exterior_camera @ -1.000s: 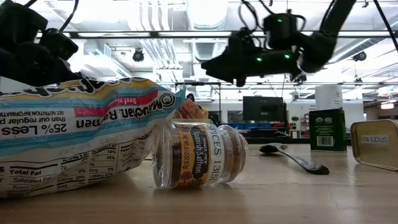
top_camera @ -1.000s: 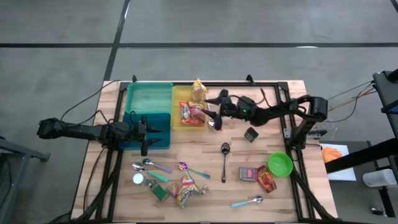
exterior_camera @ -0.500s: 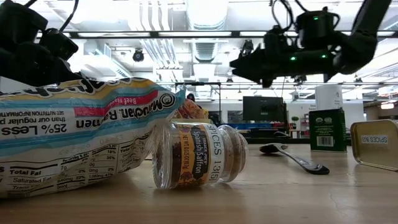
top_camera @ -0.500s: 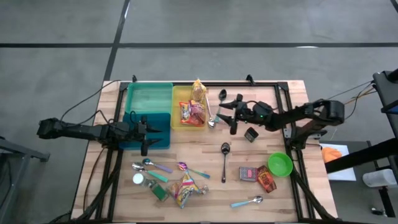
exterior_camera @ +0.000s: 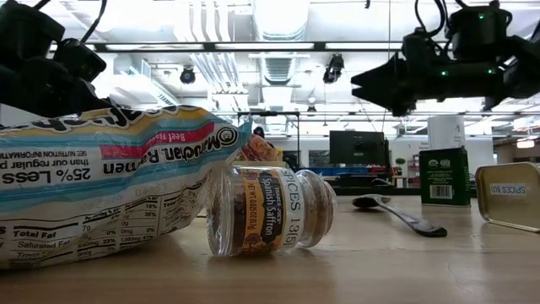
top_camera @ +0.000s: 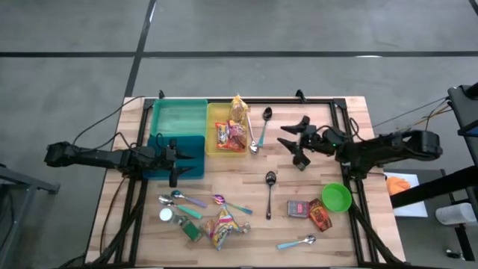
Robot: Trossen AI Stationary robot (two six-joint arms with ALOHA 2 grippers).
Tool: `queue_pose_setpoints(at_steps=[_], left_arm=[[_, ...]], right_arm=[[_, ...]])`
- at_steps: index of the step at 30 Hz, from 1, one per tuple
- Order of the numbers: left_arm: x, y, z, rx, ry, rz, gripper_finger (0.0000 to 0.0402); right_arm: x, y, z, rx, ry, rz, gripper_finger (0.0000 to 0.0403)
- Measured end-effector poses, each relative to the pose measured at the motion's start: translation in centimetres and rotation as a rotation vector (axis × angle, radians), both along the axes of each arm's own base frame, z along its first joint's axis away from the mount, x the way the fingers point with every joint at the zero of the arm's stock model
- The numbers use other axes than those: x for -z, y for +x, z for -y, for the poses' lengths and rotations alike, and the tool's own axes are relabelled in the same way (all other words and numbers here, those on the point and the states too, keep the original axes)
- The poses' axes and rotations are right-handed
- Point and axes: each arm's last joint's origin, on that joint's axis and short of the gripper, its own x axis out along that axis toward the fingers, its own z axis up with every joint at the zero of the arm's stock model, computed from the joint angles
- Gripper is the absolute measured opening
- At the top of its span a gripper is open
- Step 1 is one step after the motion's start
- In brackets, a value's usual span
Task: Pick & Place Food Item
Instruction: Put the blue noodle pack into the yellow bin
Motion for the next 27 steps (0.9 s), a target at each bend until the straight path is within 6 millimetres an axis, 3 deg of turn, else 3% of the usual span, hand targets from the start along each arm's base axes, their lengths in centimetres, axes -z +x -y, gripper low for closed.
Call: queue_pose_setpoints(at_steps=[7,20,27], left_arm=[[0.0,0.0,0.0,0.0,0.0,0.0,0.0189],[0.0,0.0,0.0,0.0,0.0,0.0,0.0189],[0.0,0.0,0.0,0.0,0.0,0.0,0.0189]], right_arm=[[0.7,-0.3,-0.1,0.002,0.055,-0.183,0.0246],[-0.3,-2.1,-0.5,0.027,0.014,-0.099,0.0246],[0.2,-3.3,-0.7,0.102,0.045,-0.132,0.0246]])
